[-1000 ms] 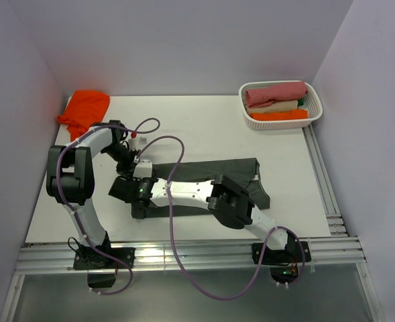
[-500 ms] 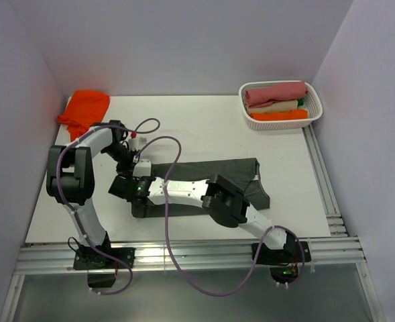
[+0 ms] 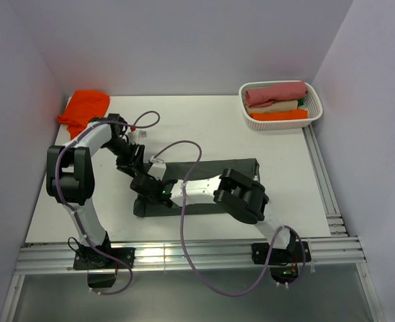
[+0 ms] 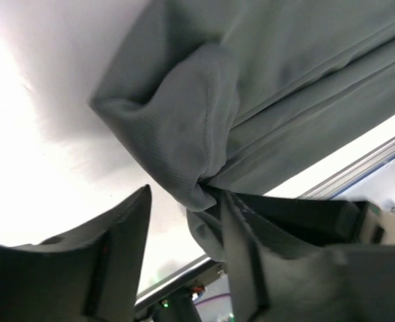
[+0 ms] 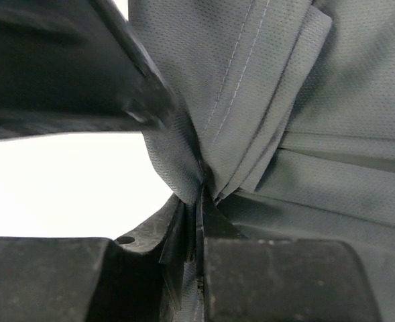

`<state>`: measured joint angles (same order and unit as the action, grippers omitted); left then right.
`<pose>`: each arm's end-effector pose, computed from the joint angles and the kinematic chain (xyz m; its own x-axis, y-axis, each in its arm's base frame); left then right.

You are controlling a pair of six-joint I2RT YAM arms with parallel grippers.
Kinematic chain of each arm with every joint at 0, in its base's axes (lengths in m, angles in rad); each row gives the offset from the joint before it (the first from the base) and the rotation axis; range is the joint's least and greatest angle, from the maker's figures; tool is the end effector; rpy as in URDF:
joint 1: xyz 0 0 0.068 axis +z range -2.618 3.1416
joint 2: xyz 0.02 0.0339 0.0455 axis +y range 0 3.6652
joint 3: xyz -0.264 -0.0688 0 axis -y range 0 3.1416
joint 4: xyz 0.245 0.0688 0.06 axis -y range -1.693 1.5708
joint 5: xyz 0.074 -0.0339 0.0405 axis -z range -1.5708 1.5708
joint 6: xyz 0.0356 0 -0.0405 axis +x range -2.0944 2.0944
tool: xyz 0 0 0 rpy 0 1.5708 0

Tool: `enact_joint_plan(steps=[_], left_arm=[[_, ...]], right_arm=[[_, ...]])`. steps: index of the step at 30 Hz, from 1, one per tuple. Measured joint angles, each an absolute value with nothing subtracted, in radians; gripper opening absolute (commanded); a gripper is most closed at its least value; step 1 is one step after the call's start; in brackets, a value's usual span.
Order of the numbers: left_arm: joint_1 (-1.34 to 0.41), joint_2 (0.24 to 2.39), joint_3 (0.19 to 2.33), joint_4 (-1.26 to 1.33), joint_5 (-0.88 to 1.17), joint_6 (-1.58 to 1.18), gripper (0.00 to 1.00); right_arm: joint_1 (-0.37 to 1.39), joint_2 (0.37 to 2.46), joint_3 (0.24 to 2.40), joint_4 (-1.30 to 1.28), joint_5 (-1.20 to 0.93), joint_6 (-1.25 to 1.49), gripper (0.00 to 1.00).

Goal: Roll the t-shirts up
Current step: Roll the tshirt

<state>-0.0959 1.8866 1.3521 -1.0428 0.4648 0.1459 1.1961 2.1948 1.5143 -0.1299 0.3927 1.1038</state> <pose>0.3396 -0.0487 0.1854 -0.9728 0.2241 -0.0587 0.2265 0.8667 -0.4444 0.1869 0.4381 0.1428 -0.8009 0.2175 -0.5579 -0.1068 0.8648 0.4906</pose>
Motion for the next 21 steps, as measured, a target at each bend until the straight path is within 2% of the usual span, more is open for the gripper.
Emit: enact_joint_plan(steps=[4,13,21], left_arm=[[-0.095,1.887,1.419,-1.059,0.485,0.156,0.64],[-0.043,1.885,1.483,-1.116,0.577,0.230,0.63],[0.002,1.880,1.359,-1.135,0.659,0.353,0.63]], right_arm=[[1.170,2.145,1.354,0.090,0.317,1.125,0.00],[1.110,2.120,1.059,0.583,0.163,1.268,0.00],[1.079,2.149,0.934,0.840,0.086,1.402,0.00]])
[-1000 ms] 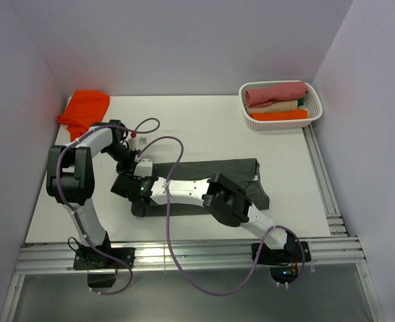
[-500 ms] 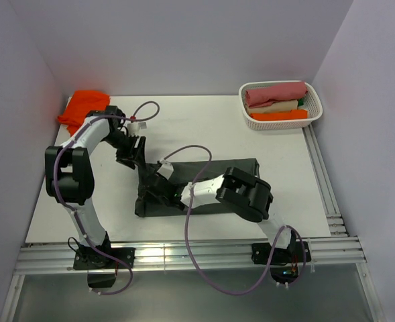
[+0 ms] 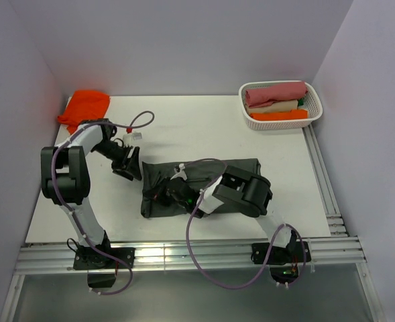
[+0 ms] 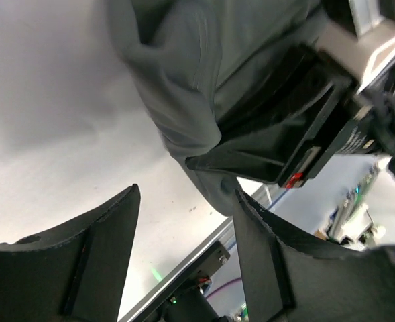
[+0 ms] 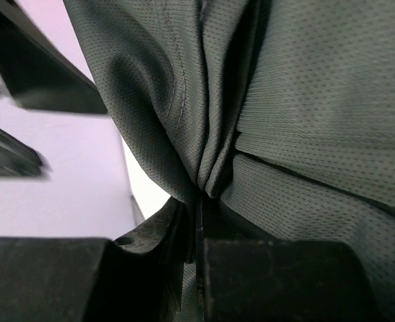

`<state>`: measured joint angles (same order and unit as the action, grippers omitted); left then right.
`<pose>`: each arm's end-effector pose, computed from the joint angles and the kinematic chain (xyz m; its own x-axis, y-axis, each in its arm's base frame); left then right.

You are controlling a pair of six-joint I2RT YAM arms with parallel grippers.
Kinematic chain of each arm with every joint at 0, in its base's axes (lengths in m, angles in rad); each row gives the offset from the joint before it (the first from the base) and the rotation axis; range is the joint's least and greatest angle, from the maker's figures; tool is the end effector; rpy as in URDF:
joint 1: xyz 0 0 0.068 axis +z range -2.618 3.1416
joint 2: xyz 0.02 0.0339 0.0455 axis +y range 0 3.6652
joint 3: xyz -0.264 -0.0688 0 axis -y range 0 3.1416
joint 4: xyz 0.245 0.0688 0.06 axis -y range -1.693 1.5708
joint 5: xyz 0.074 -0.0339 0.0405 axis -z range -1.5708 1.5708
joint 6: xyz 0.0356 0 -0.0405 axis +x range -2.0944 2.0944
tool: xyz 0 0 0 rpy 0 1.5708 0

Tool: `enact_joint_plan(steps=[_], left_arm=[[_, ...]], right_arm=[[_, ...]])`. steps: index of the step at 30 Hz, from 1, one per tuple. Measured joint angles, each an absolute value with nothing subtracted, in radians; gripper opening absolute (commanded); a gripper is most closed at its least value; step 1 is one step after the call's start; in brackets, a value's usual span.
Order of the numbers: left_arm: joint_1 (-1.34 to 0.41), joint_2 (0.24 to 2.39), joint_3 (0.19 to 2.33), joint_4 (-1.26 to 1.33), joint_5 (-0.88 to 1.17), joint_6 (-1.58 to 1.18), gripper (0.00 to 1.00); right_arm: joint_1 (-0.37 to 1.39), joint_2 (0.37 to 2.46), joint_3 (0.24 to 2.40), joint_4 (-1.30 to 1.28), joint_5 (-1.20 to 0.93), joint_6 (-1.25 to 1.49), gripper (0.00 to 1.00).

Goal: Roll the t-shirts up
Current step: Roll the tshirt

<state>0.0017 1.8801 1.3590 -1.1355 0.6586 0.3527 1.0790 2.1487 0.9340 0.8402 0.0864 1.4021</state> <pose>0.3340 -0.0212 0.1933 -0.9536 0.2716 -0.1302 0.2937 0.7427 -0.6018 0.1952 0.3580 0.0859 -0.8573 0.4794 -0.1874 0.0292 0.4087 0.9122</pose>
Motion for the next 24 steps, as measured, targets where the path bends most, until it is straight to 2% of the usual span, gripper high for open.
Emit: enact_joint_plan(steps=[9,15,18,19,21,22,23,24], left_arm=[[-0.001,1.981,1.269,-1.031,0.696,0.351,0.65],[-0.012,1.995,1.262,-0.987,0.727,0.266,0.61],[-0.038,1.996,1.262,-0.949,0.726,0.220,0.53],[-0.048,1.996,1.262,-0.935,0.724,0.209,0.46],[-0.065,2.002,1.262,-0.908,0.716,0.181,0.37],[-0.072,2.008,1.262,-0.899,0.714,0.169,0.25],[-0.079,2.011,1.262,-0.894,0.709,0.156,0.19],[-0.084,2.013,1.262,-0.886,0.696,0.149,0.15]], right_arm=[[1.073,2.188,0.921,0.936,0.058,1.469,0.00],[1.073,2.197,0.921,0.955,0.054,1.479,0.00],[1.073,2.198,0.921,0.959,0.052,1.480,0.00],[1.073,2.199,0.921,0.960,0.051,1.480,0.00],[1.073,2.199,0.921,0.961,0.051,1.480,0.00],[1.073,2.199,0.921,0.961,0.050,1.479,0.00],[1.073,2.199,0.921,0.960,0.050,1.477,0.00],[1.073,2.199,0.922,0.958,0.049,1.473,0.04]])
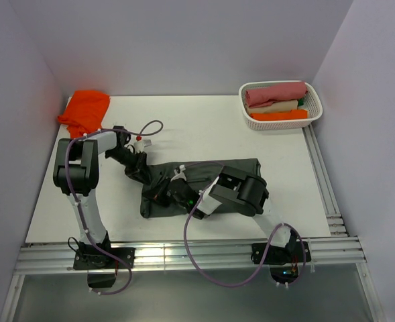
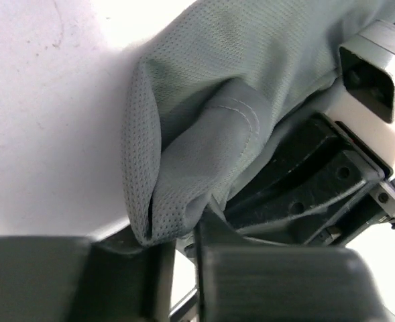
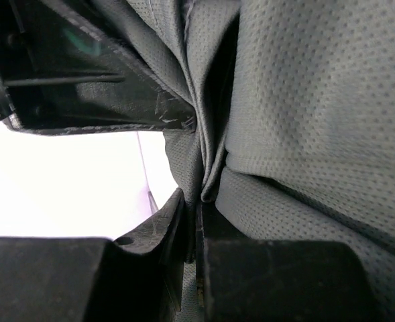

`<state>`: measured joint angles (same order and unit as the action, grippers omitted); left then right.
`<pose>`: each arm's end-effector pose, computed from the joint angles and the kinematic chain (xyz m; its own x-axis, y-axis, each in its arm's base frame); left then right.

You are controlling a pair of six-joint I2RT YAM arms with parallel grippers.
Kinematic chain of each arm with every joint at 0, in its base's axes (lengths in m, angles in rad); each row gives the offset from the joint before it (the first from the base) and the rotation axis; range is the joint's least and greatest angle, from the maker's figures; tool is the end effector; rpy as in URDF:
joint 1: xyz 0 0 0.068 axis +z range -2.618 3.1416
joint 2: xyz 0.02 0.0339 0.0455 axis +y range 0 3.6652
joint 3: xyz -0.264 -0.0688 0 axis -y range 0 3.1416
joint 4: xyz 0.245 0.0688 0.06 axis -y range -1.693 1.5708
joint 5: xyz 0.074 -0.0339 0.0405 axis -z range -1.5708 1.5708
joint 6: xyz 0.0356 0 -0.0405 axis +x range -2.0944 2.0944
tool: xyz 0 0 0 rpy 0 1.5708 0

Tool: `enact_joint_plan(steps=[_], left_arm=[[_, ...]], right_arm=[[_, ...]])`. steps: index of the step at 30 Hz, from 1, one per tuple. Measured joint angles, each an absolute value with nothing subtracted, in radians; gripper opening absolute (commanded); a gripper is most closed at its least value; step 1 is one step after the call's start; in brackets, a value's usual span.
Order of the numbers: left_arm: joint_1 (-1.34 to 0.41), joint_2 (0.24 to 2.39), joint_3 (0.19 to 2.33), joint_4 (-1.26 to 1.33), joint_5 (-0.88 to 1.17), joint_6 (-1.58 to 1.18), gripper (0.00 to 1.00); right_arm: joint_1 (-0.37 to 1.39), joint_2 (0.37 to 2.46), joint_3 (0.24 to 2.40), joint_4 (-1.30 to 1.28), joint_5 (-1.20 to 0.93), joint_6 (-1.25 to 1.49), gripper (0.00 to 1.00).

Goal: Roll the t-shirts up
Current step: Roll the tshirt

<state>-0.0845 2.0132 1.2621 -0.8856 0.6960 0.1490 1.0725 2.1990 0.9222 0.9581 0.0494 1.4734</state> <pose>0.3432 -0.0520 0.1276 -0.9799 0.1973 -0.0298 0.1700 0.7472 -0.6424 0.1964 0.3572 0.0757 -0.8654 0.4893 -0.1077 0.0659 0.3243 0.9436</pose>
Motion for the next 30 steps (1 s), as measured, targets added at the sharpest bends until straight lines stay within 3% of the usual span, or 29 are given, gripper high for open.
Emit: enact_joint_plan(steps=[1,2,5,9,19,27,30], left_arm=[[-0.089,2.014,1.262,-0.880,0.687,0.140,0.04],[-0.093,2.014,1.262,-0.879,0.679,0.131,0.00],[-0.101,2.008,1.262,-0.878,0.658,0.113,0.00],[-0.118,1.980,1.262,-0.874,0.591,0.100,0.00],[-0.139,1.938,1.263,-0.873,0.454,0.100,0.00],[-0.164,1.925,1.264,-0.875,0.406,0.094,0.00],[-0.177,1.921,1.264,-0.875,0.388,0.089,0.00]], right_arm=[[1.073,2.199,0.923,0.956,0.050,1.469,0.08],[1.073,2.198,0.925,0.949,0.050,1.463,0.13],[1.073,2.172,0.938,0.886,0.058,1.435,0.39],[1.077,2.101,0.972,0.730,0.091,1.375,0.50],[1.142,1.986,1.161,0.172,0.260,1.271,0.51],[1.230,1.974,1.333,-0.159,0.434,1.196,0.26],[1.252,1.991,1.448,-0.226,0.476,1.157,0.25]])
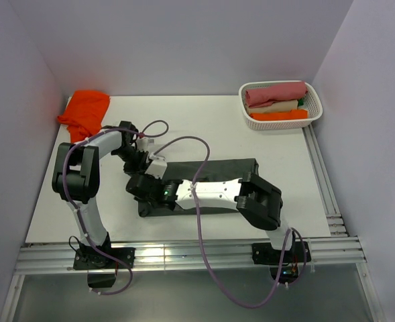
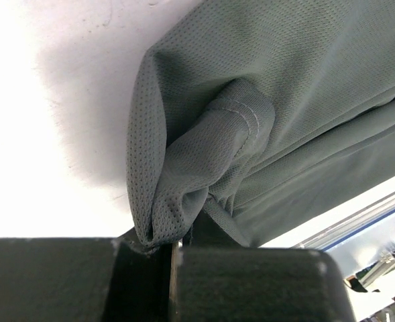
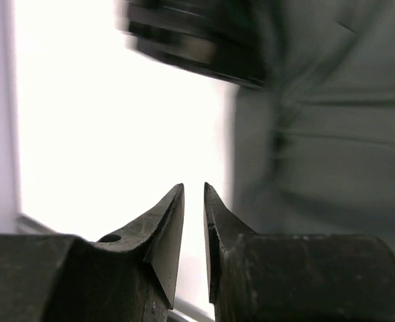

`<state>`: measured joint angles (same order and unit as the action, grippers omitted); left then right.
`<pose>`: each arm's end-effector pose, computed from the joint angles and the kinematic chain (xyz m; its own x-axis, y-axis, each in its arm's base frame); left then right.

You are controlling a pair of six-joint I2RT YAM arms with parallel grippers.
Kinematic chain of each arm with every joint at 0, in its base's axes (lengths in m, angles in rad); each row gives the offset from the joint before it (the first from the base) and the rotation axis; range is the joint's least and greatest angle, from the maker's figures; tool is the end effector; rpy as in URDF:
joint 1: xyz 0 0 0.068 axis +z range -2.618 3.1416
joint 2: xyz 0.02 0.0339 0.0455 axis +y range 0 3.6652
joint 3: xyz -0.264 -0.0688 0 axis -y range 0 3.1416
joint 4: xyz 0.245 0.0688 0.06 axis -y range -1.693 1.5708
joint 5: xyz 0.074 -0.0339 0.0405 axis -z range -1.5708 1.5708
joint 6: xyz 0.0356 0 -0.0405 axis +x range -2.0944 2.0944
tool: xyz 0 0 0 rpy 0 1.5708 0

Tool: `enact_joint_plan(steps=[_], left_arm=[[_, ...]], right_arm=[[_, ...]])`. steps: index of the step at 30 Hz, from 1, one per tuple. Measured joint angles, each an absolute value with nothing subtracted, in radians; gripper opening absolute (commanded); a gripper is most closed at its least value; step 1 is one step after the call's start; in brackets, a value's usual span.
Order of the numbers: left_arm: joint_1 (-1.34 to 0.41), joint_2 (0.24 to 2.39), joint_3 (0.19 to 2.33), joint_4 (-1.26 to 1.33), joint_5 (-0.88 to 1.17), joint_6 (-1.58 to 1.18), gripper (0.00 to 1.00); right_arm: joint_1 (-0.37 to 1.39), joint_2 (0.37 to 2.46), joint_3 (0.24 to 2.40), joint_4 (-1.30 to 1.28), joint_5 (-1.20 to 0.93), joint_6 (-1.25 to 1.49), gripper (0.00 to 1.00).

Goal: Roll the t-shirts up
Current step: Roll the tshirt

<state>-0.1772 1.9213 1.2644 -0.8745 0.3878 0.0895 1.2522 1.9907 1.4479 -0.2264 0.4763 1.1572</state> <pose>0.3377 -0.0742 0.1525 -0.9637 0.2566 -0.0730 0.2650 0.8892 -0.3728 0.1547 0.4168 0.2059 -0.7659 0.2759 -0.5808 -0.0982 0.8425 0.5297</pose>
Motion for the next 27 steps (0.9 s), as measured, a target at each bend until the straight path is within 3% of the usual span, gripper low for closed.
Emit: enact_joint_plan(steps=[7,13,16,27], left_arm=[[-0.198,1.919,1.272,-0.880,0.359,0.088,0.00],[-0.202,1.919,1.274,-0.881,0.352,0.088,0.00],[-0.203,1.919,1.274,-0.881,0.350,0.088,0.00],[-0.205,1.919,1.276,-0.882,0.348,0.087,0.00]], right_arm=[[1.272,2.071,1.641,-0.309,0.520,1.096,0.20],[1.272,2.152,1.642,-0.362,0.527,1.090,0.20],[1.275,2.165,1.629,-0.389,0.527,1.091,0.22],[1.306,2.168,1.629,-0.443,0.531,1.110,0.47]])
